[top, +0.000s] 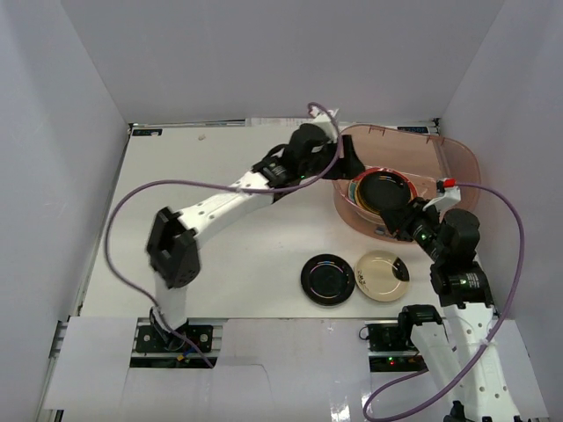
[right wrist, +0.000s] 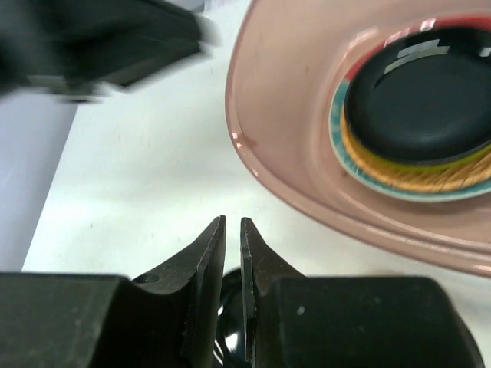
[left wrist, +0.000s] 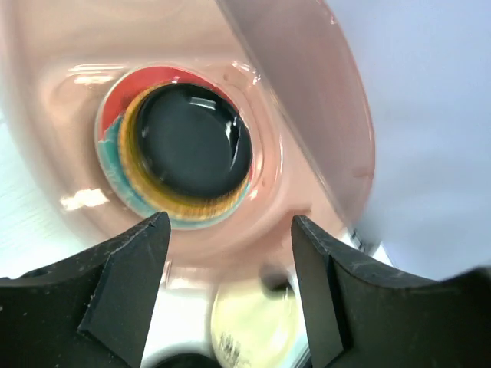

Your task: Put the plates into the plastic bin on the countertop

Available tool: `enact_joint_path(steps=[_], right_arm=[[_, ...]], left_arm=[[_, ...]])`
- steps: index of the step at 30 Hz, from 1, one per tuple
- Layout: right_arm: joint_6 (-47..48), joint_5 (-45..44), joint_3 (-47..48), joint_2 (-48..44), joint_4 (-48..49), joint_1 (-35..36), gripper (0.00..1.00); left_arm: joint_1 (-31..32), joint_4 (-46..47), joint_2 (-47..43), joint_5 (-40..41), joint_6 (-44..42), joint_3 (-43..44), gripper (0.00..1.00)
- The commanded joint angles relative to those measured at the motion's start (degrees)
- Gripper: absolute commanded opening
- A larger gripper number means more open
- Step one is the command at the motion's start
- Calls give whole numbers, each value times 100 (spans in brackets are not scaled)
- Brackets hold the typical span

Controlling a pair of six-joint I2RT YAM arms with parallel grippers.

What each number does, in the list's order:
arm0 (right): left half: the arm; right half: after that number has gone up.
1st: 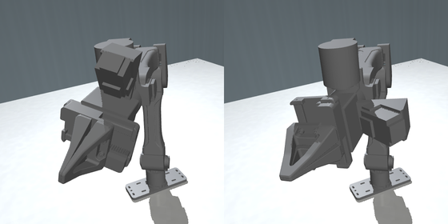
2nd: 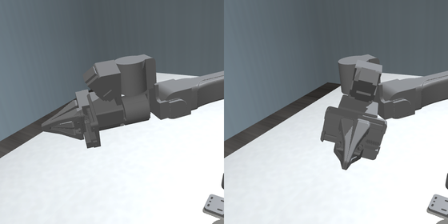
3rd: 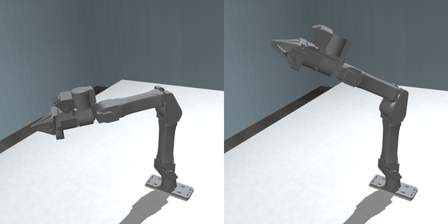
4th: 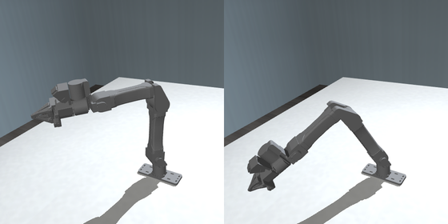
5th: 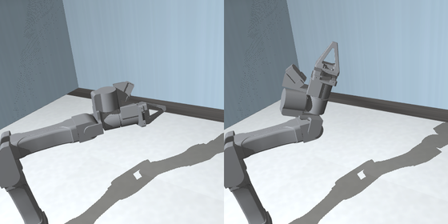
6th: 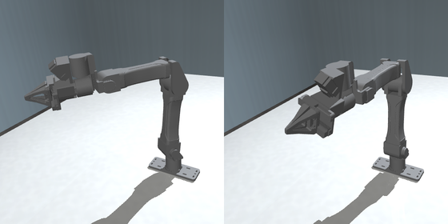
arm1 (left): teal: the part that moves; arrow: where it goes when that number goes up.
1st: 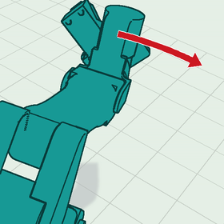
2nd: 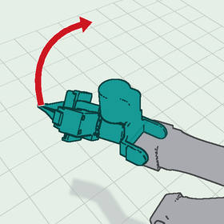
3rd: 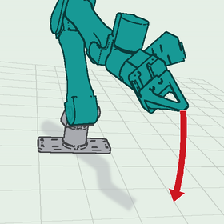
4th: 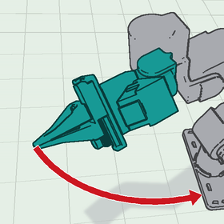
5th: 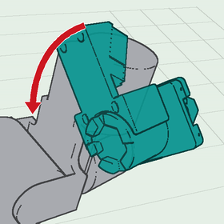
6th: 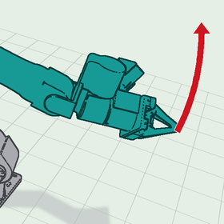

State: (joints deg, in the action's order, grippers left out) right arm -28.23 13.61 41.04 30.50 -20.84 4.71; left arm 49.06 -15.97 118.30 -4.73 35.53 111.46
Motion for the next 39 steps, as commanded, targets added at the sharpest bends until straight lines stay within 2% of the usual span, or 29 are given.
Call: enact_joint_path(steps=[1, 3, 4, 6, 7, 8, 9, 12, 15, 16, 17, 19, 25, 29, 30, 34, 39], right_arm=[[116, 625, -375, -132, -174, 56, 20], [159, 809, -744, -237, -359, 74, 20], [168, 802, -877, -290, -438, 74, 20], [177, 714, -1271, -501, -657, 91, 22], [160, 670, -1274, -571, -736, 91, 22], [134, 609, -1508, -693, -911, 100, 24], [107, 486, -1607, -729, -991, 100, 25], [11, 92, -1827, -739, -1316, 100, 30], [-262, -496, -1722, -695, -1492, 100, 43], [-349, -673, -1678, -677, -1510, 100, 60], [-454, -814, -1643, -651, -1485, 100, 69], [-569, -999, -1590, -581, -1519, 100, 80], [-1035, -2492, -1379, -712, -1905, 100, 79], [-1369, -2985, -1397, -441, -2099, 100, 78], [-1657, -3134, -1371, -379, -2204, 100, 89], [-2063, -3565, -1397, -132, -2310, 91, 98], [-2301, -4094, -1476, 69, -2293, 74, 95]], left_arm=[[-37, 698, -2044, 156, -406, -2073, 74], [-37, 683, -3038, 610, -258, -3090, 72], [-45, 665, -3337, 710, -153, -4035, 71], [-46, 656, -4100, 702, 172, -5197, 69], [-45, 656, -4287, 615, 174, -5204, 69], [-45, 656, -4428, 492, 374, -5814, 68], [-45, 648, -4551, 291, 454, -6072, 67], [-28, 726, -4291, -413, 666, -6733, 68], [16, 954, -3904, -836, 666, -6944, 70], [77, 1042, -3650, -889, 649, -6945, 70], [112, 1113, -3534, -1002, 605, -6936, 71], [174, 1315, -3236, -1100, 569, -6883, 72], [227, 1834, -2953, -1408, 525, -6883, 72], [245, 1895, -2805, -1381, 394, -6866, 71], [271, 1887, -2760, -1338, 306, -6831, 69], [289, 1790, -2567, -1066, 200, -6725, 65], [289, 1764, -2373, -1064, 95, -6628, 55]])
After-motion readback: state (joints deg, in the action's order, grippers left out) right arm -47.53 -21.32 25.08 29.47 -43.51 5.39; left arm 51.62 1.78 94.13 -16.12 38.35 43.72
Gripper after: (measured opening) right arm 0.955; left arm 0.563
